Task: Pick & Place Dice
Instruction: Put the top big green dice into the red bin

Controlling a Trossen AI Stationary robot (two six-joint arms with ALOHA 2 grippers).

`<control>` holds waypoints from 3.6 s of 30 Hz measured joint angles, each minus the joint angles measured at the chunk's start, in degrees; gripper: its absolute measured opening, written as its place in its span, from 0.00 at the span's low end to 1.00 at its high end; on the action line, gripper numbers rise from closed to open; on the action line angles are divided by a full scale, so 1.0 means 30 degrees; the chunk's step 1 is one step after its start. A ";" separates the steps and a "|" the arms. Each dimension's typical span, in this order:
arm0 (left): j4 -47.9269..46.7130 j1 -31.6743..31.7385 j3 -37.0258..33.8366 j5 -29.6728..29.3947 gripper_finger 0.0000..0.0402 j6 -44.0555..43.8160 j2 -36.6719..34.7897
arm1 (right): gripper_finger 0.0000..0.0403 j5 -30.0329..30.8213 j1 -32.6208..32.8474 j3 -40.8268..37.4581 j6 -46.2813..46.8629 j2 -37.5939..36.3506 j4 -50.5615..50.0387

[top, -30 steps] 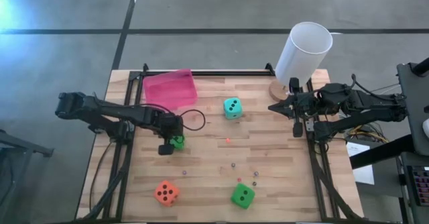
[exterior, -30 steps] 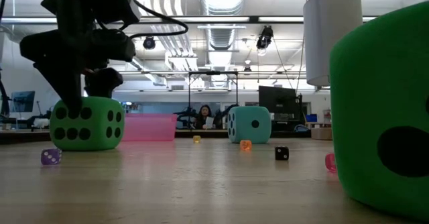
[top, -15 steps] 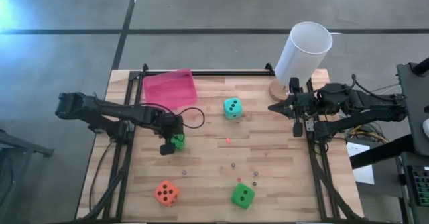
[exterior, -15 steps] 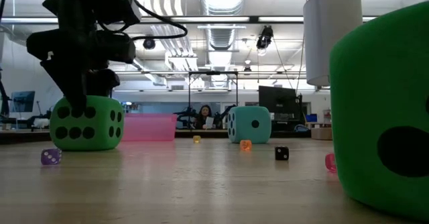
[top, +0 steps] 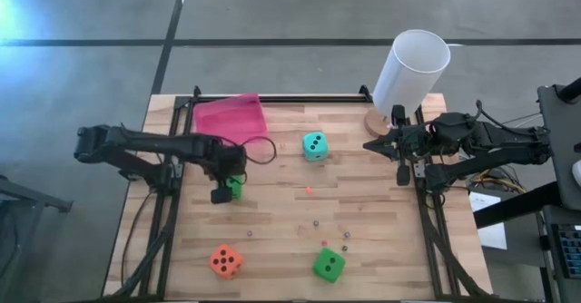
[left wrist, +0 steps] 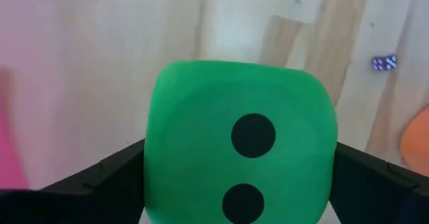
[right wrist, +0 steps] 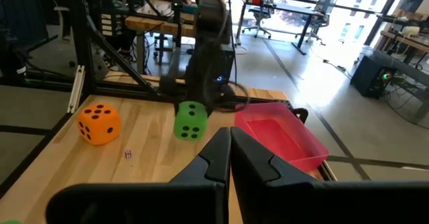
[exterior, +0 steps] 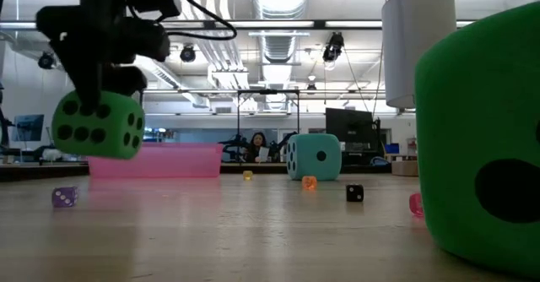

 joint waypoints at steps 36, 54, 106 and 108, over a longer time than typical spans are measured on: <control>-0.5449 1.3684 0.5966 -0.2577 0.94 0.9362 -0.1277 | 0.02 0.0000 -0.0007 0.0000 0.0000 -0.0002 -0.0002; 0.2126 1.5897 0.1337 -0.2092 0.93 -0.2827 -0.1282 | 0.02 0.0000 -0.0002 0.0000 0.0000 -0.0002 -0.0002; 0.5927 1.7672 -0.2018 -0.5159 0.99 -1.4553 -0.0735 | 0.02 0.0000 -0.0004 0.0000 0.0000 -0.0002 0.0001; 0.6058 1.7672 -0.2018 -0.5134 0.99 -1.3718 -0.0735 | 0.02 0.0000 0.0000 0.0000 0.0000 -0.0002 -0.0002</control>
